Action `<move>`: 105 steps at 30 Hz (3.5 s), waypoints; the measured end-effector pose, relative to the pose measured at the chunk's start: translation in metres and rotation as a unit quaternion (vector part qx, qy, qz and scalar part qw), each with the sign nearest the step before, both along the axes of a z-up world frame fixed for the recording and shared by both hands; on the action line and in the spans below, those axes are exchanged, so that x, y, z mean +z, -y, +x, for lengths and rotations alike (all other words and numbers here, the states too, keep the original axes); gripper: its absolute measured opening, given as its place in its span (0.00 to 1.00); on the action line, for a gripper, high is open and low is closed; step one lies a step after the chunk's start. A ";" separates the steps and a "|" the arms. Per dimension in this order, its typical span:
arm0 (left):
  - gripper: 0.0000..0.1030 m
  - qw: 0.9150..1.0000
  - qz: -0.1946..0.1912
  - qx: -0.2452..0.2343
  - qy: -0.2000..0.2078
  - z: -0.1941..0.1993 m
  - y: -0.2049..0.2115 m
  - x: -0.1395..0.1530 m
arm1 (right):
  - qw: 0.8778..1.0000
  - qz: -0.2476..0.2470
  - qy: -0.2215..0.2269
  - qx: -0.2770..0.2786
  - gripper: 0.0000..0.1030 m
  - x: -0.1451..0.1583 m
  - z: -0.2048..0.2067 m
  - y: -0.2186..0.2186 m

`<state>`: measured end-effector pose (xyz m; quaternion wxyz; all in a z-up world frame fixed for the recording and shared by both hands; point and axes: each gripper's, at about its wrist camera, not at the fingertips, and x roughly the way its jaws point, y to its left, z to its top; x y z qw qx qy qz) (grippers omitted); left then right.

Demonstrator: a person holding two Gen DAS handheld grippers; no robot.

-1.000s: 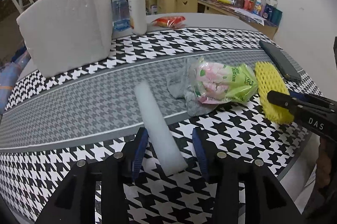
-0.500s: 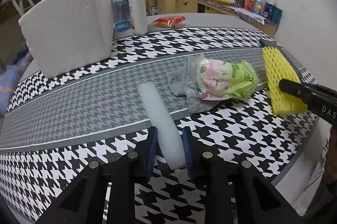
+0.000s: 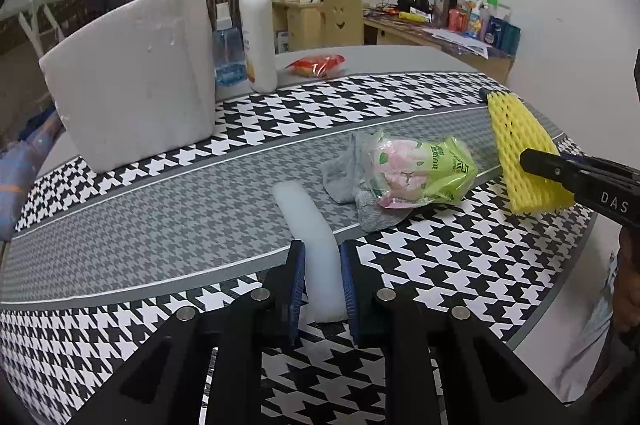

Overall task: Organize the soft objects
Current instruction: 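Lift the sleeve and tube with both grippers and carry them toward the foam box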

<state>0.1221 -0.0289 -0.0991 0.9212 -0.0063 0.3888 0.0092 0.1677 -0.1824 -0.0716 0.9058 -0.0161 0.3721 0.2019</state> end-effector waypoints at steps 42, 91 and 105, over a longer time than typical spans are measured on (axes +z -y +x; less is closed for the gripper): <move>0.15 0.996 0.017 -0.006 0.093 -0.006 -0.029 0.064 | 0.997 0.027 0.066 0.030 0.26 0.040 -0.014 -0.034; 0.15 0.982 0.012 0.032 0.187 -0.020 -0.086 0.126 | 0.983 0.046 0.138 0.115 0.26 0.095 -0.023 -0.110; 0.15 0.975 0.026 0.040 0.216 -0.019 -0.100 0.151 | 0.977 0.045 0.163 0.133 0.26 0.119 -0.029 -0.136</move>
